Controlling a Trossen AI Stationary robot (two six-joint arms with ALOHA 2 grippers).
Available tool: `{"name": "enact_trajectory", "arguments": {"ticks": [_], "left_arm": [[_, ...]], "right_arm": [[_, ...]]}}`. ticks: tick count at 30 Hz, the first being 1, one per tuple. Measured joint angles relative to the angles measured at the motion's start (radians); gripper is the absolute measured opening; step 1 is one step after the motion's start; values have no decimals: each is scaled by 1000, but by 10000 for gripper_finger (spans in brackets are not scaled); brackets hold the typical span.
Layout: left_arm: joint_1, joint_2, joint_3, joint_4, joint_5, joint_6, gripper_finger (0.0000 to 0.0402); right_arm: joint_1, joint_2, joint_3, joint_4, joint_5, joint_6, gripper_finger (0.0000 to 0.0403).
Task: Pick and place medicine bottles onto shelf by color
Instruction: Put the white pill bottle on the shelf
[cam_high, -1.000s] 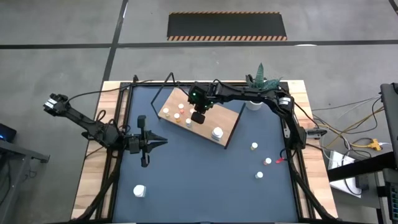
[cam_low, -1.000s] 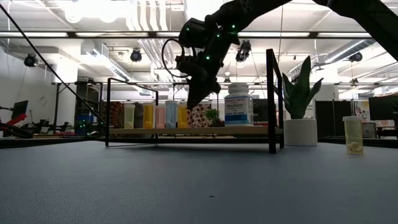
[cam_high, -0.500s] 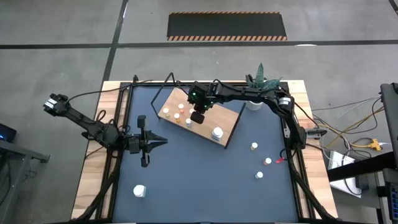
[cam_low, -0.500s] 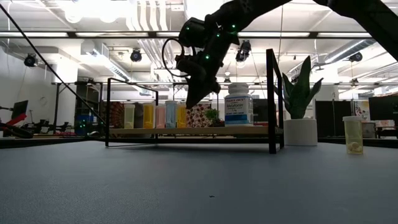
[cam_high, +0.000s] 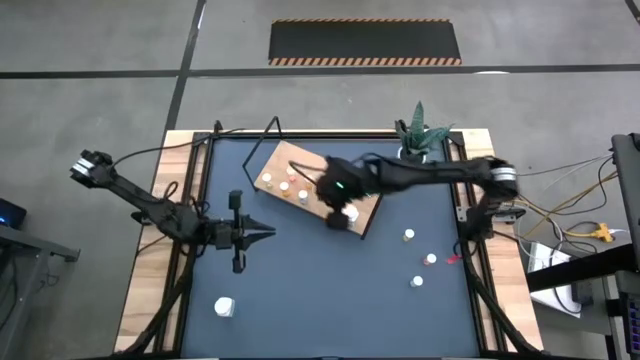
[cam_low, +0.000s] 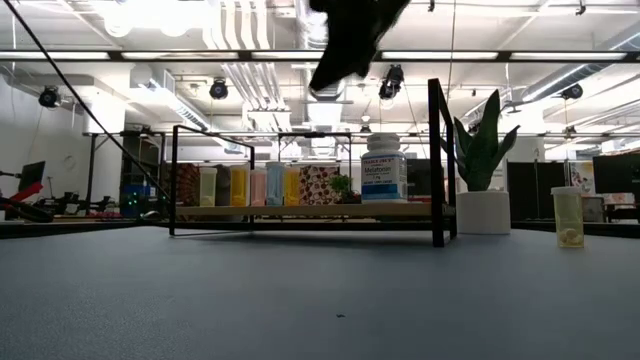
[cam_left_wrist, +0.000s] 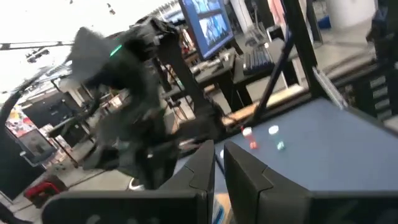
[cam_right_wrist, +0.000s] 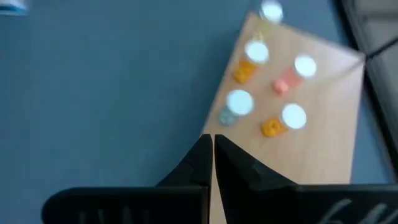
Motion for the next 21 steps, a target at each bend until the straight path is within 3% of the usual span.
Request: {"name": "enact_trajectory", "arguments": {"ticks": [11, 21], "left_arm": [[0, 326, 14, 336, 34, -182, 17], [1, 532, 38, 556, 34, -282, 17]], "right_arm": [[257, -367, -520, 346, 35, -109, 9], [308, -508, -912, 869, 21, -184, 9]]}}
